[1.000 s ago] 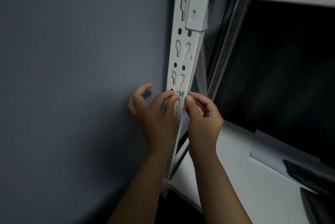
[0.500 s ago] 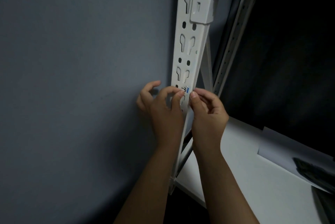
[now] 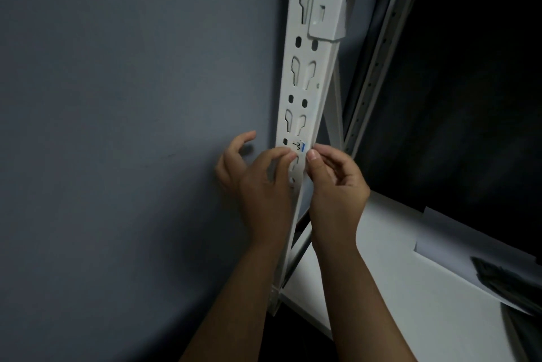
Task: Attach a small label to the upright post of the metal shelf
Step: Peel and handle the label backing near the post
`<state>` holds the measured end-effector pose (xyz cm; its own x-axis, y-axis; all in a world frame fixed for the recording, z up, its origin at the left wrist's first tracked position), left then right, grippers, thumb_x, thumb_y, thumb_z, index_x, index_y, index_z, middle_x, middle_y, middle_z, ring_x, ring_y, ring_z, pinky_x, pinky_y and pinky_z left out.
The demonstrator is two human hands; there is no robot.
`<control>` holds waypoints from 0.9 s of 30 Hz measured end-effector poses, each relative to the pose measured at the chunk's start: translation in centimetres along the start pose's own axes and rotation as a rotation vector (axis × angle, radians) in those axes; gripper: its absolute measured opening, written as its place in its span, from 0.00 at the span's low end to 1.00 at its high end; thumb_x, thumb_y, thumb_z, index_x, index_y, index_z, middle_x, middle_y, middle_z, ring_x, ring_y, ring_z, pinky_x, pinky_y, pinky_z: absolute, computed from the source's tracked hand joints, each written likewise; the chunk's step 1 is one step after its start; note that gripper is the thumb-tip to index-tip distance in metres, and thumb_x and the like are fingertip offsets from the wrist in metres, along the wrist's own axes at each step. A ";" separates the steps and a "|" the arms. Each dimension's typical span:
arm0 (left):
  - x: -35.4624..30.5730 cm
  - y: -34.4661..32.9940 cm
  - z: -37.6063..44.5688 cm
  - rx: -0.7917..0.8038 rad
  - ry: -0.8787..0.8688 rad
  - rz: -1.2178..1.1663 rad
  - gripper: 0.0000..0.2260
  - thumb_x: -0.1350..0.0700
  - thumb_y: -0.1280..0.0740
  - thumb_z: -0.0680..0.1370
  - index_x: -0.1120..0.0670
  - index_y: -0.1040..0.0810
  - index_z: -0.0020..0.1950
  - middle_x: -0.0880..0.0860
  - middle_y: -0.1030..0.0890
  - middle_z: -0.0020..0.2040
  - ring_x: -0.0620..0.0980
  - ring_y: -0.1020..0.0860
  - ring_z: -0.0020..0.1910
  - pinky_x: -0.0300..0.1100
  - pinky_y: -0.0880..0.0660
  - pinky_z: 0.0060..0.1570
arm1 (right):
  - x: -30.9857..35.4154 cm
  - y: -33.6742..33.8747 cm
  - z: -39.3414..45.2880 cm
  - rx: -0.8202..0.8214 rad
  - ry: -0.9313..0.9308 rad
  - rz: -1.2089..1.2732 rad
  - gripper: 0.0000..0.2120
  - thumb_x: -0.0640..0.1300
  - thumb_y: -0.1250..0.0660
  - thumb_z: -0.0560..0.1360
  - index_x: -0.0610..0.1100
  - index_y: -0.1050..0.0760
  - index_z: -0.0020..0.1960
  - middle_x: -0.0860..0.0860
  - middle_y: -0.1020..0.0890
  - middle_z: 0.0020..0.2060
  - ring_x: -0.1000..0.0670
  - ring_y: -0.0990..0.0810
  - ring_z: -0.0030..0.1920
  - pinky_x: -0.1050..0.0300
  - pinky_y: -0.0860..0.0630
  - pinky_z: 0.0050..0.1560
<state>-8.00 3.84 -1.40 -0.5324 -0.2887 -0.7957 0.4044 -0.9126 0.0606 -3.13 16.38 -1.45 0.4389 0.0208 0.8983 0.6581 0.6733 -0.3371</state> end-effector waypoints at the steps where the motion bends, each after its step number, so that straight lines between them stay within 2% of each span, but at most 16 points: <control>1: 0.0 -0.1 0.0 0.001 0.019 -0.015 0.12 0.55 0.25 0.69 0.38 0.24 0.37 0.34 0.35 0.58 0.30 0.43 0.57 0.51 0.31 0.59 | 0.0 0.1 0.1 -0.005 0.001 -0.006 0.06 0.34 0.31 0.74 0.42 0.20 0.48 0.53 0.16 0.40 0.56 0.16 0.43 0.65 0.21 0.45; 3: 0.0 -0.3 -0.2 0.015 0.060 -0.047 0.15 0.55 0.25 0.69 0.36 0.26 0.36 0.34 0.34 0.57 0.27 0.44 0.58 0.41 0.33 0.61 | 0.0 0.1 0.2 -0.010 0.004 -0.006 0.06 0.34 0.31 0.74 0.41 0.20 0.48 0.55 0.16 0.39 0.57 0.17 0.42 0.67 0.22 0.43; 5: -0.1 -0.5 -0.1 0.028 0.096 -0.079 0.14 0.55 0.25 0.70 0.37 0.25 0.36 0.34 0.34 0.57 0.27 0.43 0.58 0.26 0.39 0.58 | 0.0 0.1 0.2 -0.002 0.004 -0.004 0.06 0.33 0.31 0.74 0.42 0.20 0.47 0.55 0.16 0.38 0.58 0.17 0.41 0.67 0.22 0.43; 7: -0.1 -0.8 0.0 0.066 0.135 -0.102 0.11 0.56 0.26 0.70 0.41 0.24 0.35 0.32 0.35 0.56 0.30 0.42 0.56 0.21 0.40 0.54 | 0.0 0.1 0.2 0.005 0.002 0.001 0.07 0.33 0.31 0.74 0.44 0.20 0.46 0.54 0.16 0.39 0.57 0.17 0.42 0.66 0.22 0.43; 9: 0.0 -1.1 0.2 0.102 0.119 -0.075 0.09 0.56 0.27 0.71 0.44 0.24 0.36 0.35 0.34 0.57 0.37 0.41 0.59 0.27 0.39 0.58 | 0.0 0.2 0.2 0.004 0.000 0.001 0.07 0.33 0.31 0.74 0.44 0.20 0.46 0.53 0.16 0.40 0.56 0.17 0.42 0.66 0.21 0.44; 11: -0.3 -1.1 0.3 0.144 0.065 -0.002 0.06 0.55 0.28 0.72 0.46 0.23 0.37 0.42 0.31 0.60 0.43 0.40 0.62 0.40 0.36 0.61 | 0.0 0.2 0.2 0.005 -0.007 0.006 0.07 0.33 0.31 0.74 0.44 0.20 0.46 0.52 0.16 0.41 0.56 0.16 0.42 0.65 0.21 0.44; 12: -0.3 -1.1 0.3 0.159 0.049 0.024 0.05 0.55 0.29 0.72 0.47 0.23 0.38 0.44 0.31 0.60 0.44 0.40 0.63 0.44 0.36 0.62 | 0.0 0.2 0.2 0.009 -0.011 0.013 0.07 0.33 0.31 0.74 0.43 0.20 0.46 0.51 0.16 0.41 0.56 0.16 0.43 0.65 0.21 0.45; 13: -0.2 -1.0 0.4 0.163 0.045 0.039 0.04 0.54 0.28 0.72 0.47 0.22 0.38 0.43 0.32 0.60 0.45 0.40 0.63 0.43 0.37 0.62 | 0.0 0.2 0.2 0.013 -0.016 0.018 0.07 0.32 0.32 0.74 0.43 0.20 0.47 0.51 0.16 0.41 0.55 0.16 0.43 0.65 0.21 0.45; 16: -0.1 -0.4 0.5 0.115 0.040 0.042 0.04 0.52 0.27 0.71 0.46 0.21 0.39 0.41 0.34 0.59 0.40 0.41 0.61 0.27 0.44 0.59 | 0.0 0.1 0.2 0.022 -0.029 0.019 0.07 0.33 0.31 0.74 0.43 0.20 0.46 0.51 0.16 0.41 0.55 0.16 0.43 0.64 0.20 0.46; 18: -0.1 -0.2 0.4 0.081 0.034 0.020 0.05 0.51 0.27 0.71 0.43 0.22 0.40 0.41 0.33 0.59 0.38 0.42 0.59 0.22 0.45 0.56 | 0.0 0.1 0.3 0.017 -0.030 0.019 0.06 0.33 0.31 0.74 0.43 0.20 0.46 0.51 0.16 0.41 0.56 0.16 0.43 0.64 0.20 0.46; 21: -0.3 -0.2 0.3 0.066 0.011 0.015 0.05 0.52 0.26 0.70 0.44 0.20 0.42 0.40 0.33 0.58 0.37 0.42 0.59 0.26 0.42 0.58 | -0.1 0.2 0.3 0.004 -0.027 0.026 0.07 0.33 0.31 0.73 0.44 0.20 0.46 0.52 0.16 0.40 0.56 0.16 0.43 0.65 0.21 0.45; 25: -0.7 -0.1 0.1 0.007 -0.049 0.045 0.02 0.53 0.26 0.71 0.47 0.18 0.41 0.42 0.29 0.58 0.38 0.41 0.59 0.42 0.34 0.59 | 0.0 0.2 0.3 0.009 -0.013 0.013 0.07 0.33 0.31 0.73 0.43 0.20 0.47 0.53 0.16 0.39 0.57 0.17 0.41 0.67 0.22 0.44; 27: -0.7 -0.2 0.1 -0.001 -0.038 0.042 0.02 0.53 0.26 0.70 0.48 0.17 0.41 0.44 0.27 0.57 0.39 0.40 0.59 0.45 0.32 0.58 | -0.1 0.2 0.4 0.012 -0.014 0.006 0.06 0.33 0.31 0.73 0.42 0.20 0.48 0.53 0.16 0.39 0.58 0.17 0.41 0.67 0.22 0.44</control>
<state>-7.78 4.20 -0.85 -0.5429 -0.3378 -0.7689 0.4280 -0.8990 0.0928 -3.23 16.78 -1.48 0.4347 0.0352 0.8999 0.6478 0.6820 -0.3396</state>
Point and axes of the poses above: each hand's wrist, its own z-axis towards the middle knuckle, its own y-axis out of the back of the hand, x = y × z, the point moved 7 cm from there along z, towards the middle knuckle
